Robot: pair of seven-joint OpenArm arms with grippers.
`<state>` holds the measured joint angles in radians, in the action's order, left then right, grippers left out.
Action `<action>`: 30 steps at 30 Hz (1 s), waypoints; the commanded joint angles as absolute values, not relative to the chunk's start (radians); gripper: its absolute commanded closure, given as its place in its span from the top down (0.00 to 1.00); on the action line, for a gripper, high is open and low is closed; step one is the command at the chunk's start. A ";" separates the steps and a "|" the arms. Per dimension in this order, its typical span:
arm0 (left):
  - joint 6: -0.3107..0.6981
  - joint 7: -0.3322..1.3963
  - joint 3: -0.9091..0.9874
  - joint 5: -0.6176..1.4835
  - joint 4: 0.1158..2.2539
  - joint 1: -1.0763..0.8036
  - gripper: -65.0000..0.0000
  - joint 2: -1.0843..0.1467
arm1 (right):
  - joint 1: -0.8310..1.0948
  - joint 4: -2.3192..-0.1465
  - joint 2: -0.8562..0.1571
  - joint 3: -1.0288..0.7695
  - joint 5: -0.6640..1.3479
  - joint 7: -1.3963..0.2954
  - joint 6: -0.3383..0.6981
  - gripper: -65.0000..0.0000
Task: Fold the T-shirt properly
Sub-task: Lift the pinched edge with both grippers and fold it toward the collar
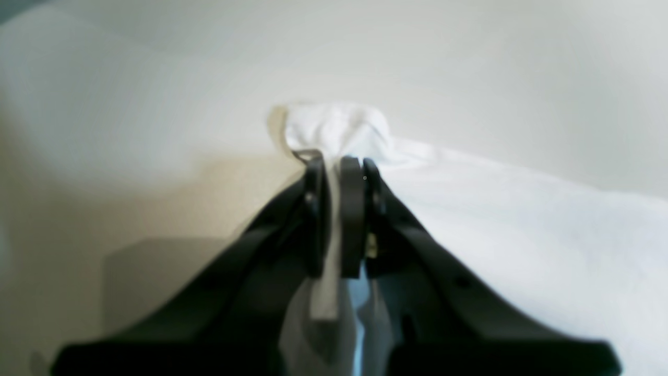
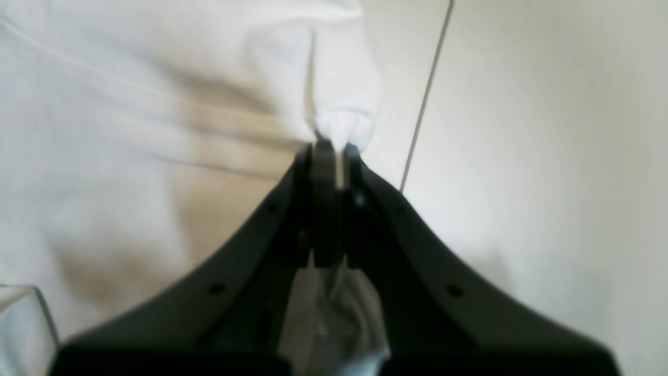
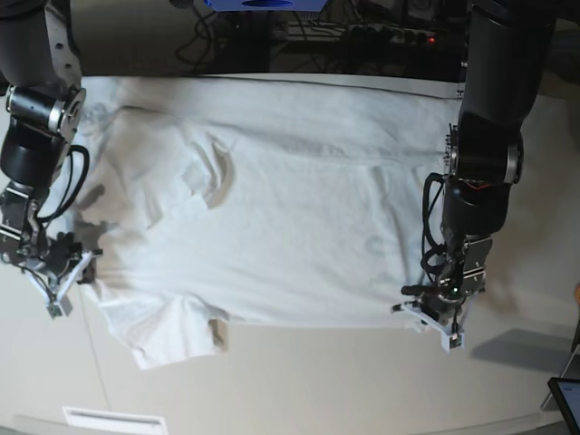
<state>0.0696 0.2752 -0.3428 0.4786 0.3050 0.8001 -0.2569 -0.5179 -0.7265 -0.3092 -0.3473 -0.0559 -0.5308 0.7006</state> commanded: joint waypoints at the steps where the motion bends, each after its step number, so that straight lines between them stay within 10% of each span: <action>1: 0.062 0.288 -0.340 0.476 0.343 0.812 0.00 -0.280 | -0.552 -0.736 -0.326 -0.371 -0.064 -0.524 0.698 0.00; 30: 0.061 0.644 -0.157 0.473 0.992 0.552 0.00 -0.412 | -0.590 -0.782 -0.357 -0.432 -0.064 -0.556 0.698 0.00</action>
<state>0.0830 0.6662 -0.1696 0.4973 0.9726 0.5240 -0.3859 -0.5564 -0.7544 -0.3260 -0.4252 -0.0555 -0.5735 0.7231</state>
